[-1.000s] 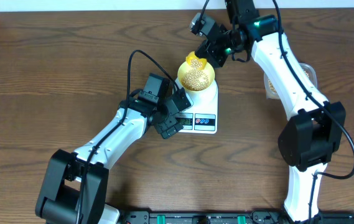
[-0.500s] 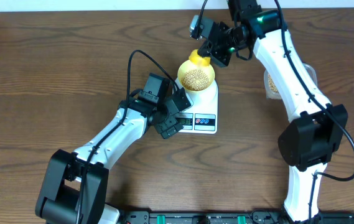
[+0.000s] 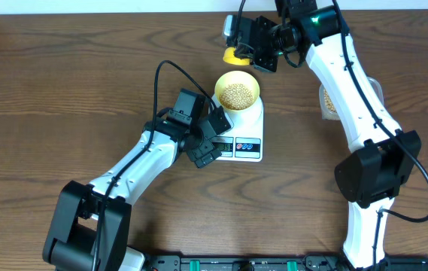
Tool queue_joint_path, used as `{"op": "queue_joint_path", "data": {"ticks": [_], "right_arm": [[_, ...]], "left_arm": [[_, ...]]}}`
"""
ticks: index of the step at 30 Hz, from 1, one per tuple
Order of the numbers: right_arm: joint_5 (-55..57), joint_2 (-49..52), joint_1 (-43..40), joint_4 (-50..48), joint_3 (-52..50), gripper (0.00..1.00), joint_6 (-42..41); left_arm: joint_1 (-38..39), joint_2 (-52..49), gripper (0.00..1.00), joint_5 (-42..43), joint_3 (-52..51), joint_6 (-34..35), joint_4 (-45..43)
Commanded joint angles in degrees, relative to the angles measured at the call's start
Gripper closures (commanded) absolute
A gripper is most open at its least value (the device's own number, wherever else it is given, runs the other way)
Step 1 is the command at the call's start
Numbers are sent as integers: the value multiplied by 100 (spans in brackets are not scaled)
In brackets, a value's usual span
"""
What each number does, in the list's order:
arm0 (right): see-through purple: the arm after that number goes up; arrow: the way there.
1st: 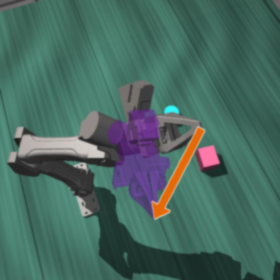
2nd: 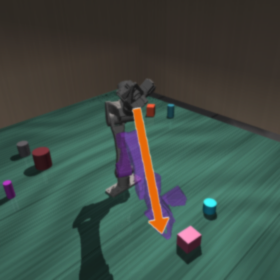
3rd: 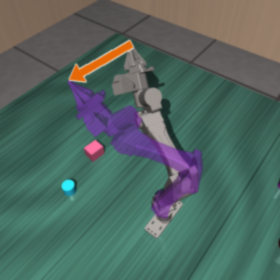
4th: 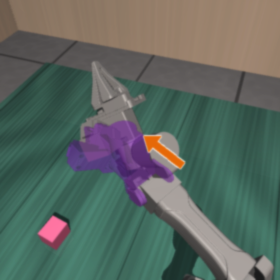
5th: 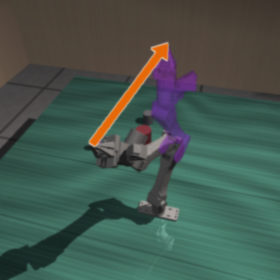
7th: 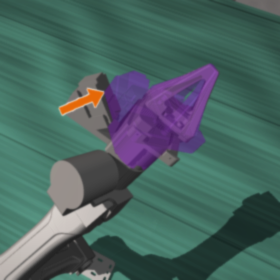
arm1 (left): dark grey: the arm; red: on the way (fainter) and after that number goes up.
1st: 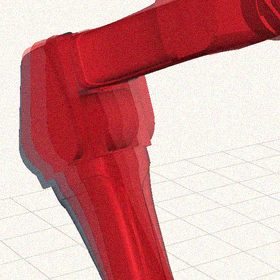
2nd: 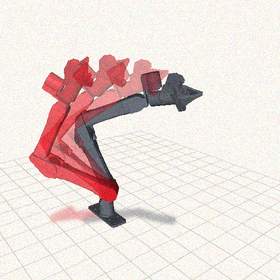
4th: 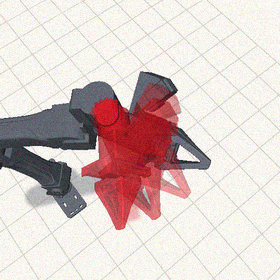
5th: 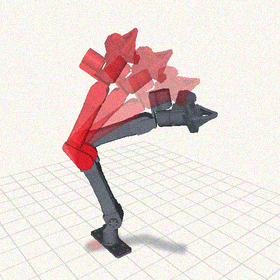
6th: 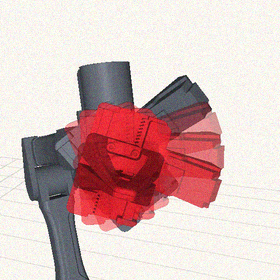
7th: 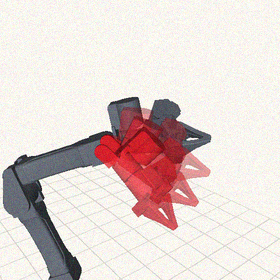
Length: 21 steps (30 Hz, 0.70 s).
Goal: Scoop item into bowl and weigh 50g on scale
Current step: 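Lift the empty scoop away from the bowl with the right gripper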
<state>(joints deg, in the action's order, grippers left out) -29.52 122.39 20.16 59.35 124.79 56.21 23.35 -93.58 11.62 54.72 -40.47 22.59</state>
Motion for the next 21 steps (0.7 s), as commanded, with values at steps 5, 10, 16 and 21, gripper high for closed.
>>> {"op": "queue_joint_path", "data": {"ticks": [5, 10, 16, 21], "right_arm": [[-37, -175, 90, 13, 122, 98, 195], [-37, -175, 90, 26, 122, 99, 195], [-35, -175, 87, 39, 120, 99, 192], [144, -175, 87, 9, 120, 99, 192]], "left_arm": [[7, -76, 2, -63, -20, 28, 22], [7, -76, 2, -63, -20, 28, 22], [7, -76, 2, -59, -20, 28, -44], [7, -76, 2, -59, -20, 28, -44]]}}
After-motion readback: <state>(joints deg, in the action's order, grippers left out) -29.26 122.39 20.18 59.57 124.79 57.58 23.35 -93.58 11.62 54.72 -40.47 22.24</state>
